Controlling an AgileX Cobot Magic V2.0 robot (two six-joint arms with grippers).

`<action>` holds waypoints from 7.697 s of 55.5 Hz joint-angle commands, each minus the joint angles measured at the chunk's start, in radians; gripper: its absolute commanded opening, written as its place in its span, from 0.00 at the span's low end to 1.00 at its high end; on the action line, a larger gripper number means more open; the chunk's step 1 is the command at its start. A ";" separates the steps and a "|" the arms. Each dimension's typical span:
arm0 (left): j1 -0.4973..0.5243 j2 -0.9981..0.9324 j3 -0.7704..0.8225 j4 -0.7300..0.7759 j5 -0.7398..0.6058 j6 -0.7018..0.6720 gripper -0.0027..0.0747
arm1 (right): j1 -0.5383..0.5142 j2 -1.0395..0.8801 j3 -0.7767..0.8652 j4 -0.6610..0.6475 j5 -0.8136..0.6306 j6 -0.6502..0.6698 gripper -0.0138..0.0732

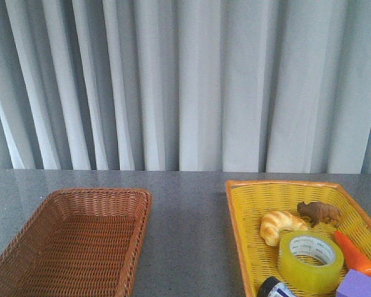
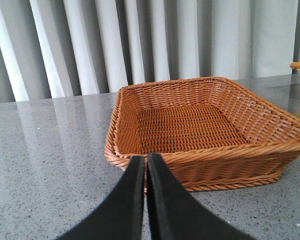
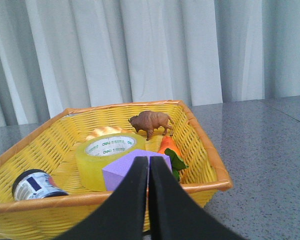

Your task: Transfer tape with both arms

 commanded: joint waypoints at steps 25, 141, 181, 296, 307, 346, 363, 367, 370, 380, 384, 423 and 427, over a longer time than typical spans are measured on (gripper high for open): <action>0.000 -0.017 -0.009 -0.010 -0.066 -0.007 0.03 | -0.005 -0.007 0.003 -0.004 -0.068 -0.001 0.15; 0.000 -0.017 -0.018 -0.010 -0.346 -0.240 0.03 | -0.005 -0.007 0.000 0.178 -0.112 0.089 0.15; 0.000 0.300 -0.426 0.155 -0.330 -0.497 0.16 | -0.005 0.417 -0.524 0.199 -0.074 -0.082 0.72; 0.000 0.473 -0.484 0.210 -0.246 -0.489 0.46 | 0.002 1.886 -1.626 0.061 0.914 -0.220 0.29; 0.000 0.473 -0.484 0.209 -0.246 -0.489 0.46 | 0.002 1.873 -1.705 0.068 0.925 -0.227 0.15; 0.000 0.473 -0.484 0.209 -0.246 -0.489 0.46 | 0.293 1.879 -2.088 0.540 1.049 -0.589 0.16; 0.000 0.473 -0.484 0.209 -0.246 -0.489 0.46 | 0.394 2.047 -2.088 0.318 1.144 -0.498 0.17; 0.000 0.473 -0.484 0.209 -0.246 -0.489 0.46 | 0.397 2.076 -2.088 0.310 1.153 -0.497 0.17; 0.000 0.473 -0.484 0.209 -0.246 -0.489 0.46 | 0.399 2.093 -2.088 0.306 1.160 -0.497 0.17; 0.000 0.473 -0.484 0.209 -0.246 -0.489 0.46 | 0.409 2.132 -2.088 0.291 1.168 -0.496 0.20; 0.000 0.473 -0.484 0.209 -0.246 -0.489 0.46 | 0.410 2.138 -2.088 0.285 1.169 -0.495 0.23; 0.000 0.473 -0.484 0.209 -0.200 -0.489 0.46 | 0.409 2.129 -2.088 0.251 1.137 -0.453 0.55; 0.000 0.473 -0.484 0.209 -0.197 -0.489 0.46 | 0.409 2.106 -2.088 0.246 1.123 -0.451 0.55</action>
